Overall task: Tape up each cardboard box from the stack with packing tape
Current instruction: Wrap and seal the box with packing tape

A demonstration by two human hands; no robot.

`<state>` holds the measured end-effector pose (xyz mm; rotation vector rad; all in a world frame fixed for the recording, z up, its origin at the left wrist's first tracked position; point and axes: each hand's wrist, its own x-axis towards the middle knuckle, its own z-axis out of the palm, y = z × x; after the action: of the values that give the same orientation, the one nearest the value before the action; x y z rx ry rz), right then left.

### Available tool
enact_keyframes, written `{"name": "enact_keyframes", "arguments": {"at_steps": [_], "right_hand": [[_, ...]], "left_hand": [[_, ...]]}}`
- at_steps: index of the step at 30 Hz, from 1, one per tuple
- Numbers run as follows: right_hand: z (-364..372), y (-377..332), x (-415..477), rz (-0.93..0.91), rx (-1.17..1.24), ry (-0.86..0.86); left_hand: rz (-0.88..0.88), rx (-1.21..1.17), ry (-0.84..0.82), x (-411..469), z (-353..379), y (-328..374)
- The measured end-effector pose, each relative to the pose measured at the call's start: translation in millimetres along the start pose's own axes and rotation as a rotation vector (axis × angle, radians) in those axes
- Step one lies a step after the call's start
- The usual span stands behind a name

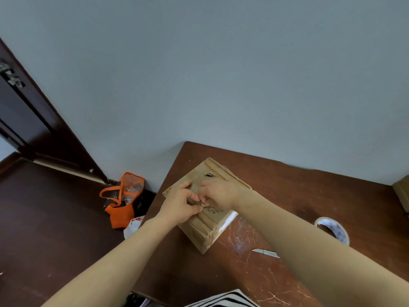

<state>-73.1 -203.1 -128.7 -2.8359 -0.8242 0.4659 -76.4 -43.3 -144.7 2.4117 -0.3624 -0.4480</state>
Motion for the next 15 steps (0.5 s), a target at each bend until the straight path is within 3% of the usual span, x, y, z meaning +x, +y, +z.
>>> {"name": "enact_keyframes", "arguments": {"at_steps": [8, 15], "right_hand": [[5, 12, -11, 0.122, 0.300, 0.129], [20, 16, -29, 0.220, 0.475, 0.249]], "left_hand": [[-0.030, -0.041, 0.053, 6, 11, 8], [-0.089, 0.247, -0.019, 5, 12, 23]]}}
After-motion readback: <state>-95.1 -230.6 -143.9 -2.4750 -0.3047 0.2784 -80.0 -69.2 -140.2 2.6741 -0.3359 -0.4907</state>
